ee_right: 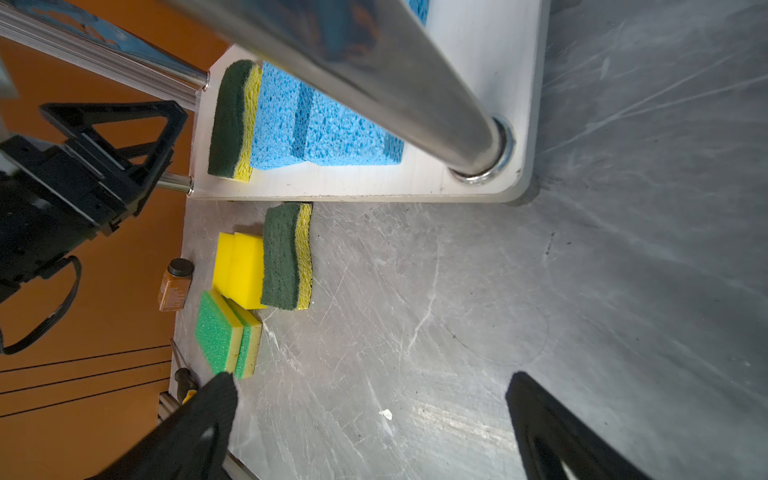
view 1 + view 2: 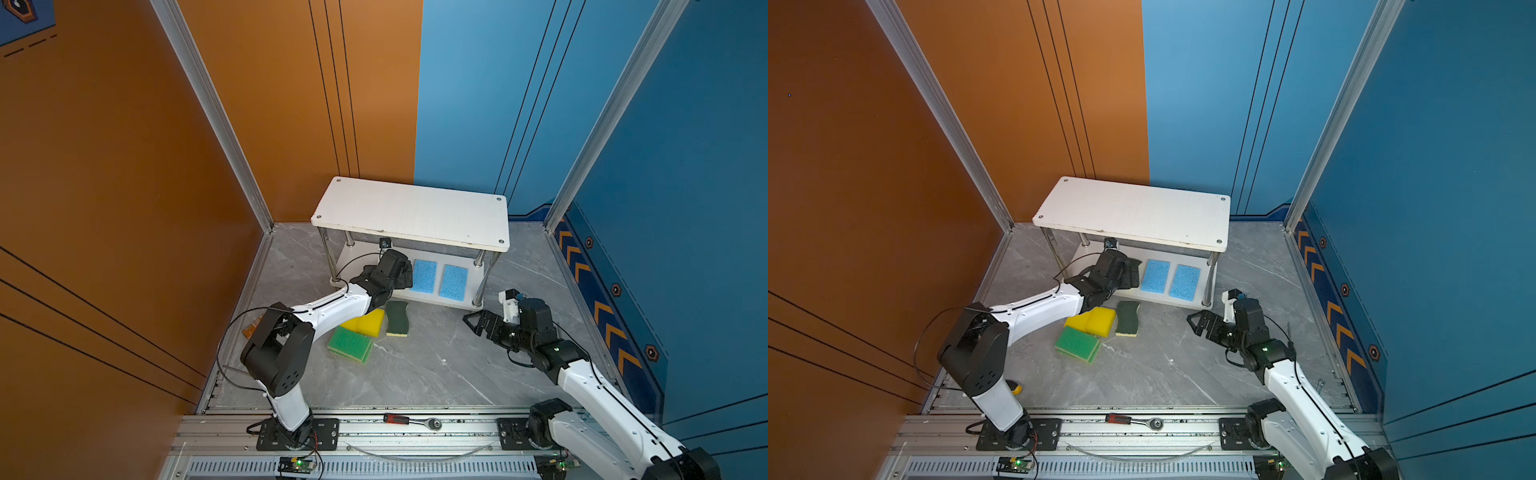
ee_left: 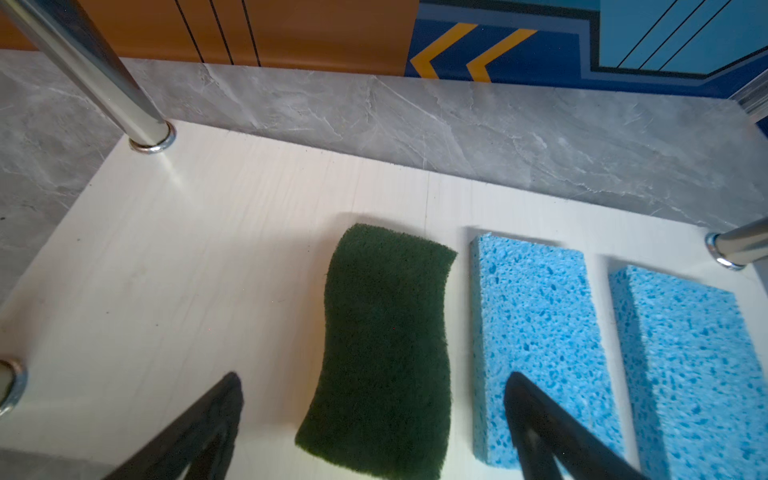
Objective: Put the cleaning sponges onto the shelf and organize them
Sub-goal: 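Withdraw the left gripper from the shelf toward the remaining table sponges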
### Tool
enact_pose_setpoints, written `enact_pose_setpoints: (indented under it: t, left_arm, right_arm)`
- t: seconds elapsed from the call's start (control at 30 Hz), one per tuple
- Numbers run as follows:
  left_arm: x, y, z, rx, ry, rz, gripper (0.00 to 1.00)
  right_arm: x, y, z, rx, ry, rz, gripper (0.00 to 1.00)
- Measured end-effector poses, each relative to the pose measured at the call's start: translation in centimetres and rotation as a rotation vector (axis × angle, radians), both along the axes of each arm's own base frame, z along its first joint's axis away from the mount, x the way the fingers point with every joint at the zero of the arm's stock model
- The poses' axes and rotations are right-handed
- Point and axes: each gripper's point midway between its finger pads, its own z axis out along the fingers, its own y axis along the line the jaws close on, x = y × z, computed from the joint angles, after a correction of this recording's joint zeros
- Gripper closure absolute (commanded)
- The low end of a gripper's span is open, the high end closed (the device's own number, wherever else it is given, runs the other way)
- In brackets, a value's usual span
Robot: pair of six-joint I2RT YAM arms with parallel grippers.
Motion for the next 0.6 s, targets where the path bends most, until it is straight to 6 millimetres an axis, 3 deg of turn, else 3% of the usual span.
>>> enact_pose_setpoints:
  t: [0.17, 0.3, 0.47, 0.6]
  left_arm:
    - [-1.9, 0.7, 2.1, -0.005, -0.024, -0.001, 0.02]
    - [-4.1, -0.1, 3.0, -0.018, -0.038, -0.033, 0.02]
    - [-7.2, -2.1, 2.5, -0.002, -0.027, -0.091, 0.02]
    - [-9.4, -2.7, 0.7, 0.003, 0.012, -0.109, 0.02]
  right_arm:
    - [0.0, 0.0, -0.4, -0.004, 0.014, -0.001, 0.00]
    - [0.2, 0.0, -0.7, -0.011, 0.036, -0.001, 0.00]
    - [0.5, 0.1, -0.7, -0.012, 0.044, 0.003, 0.00]
    - [0.5, 0.2, -0.8, -0.014, 0.050, 0.004, 0.00]
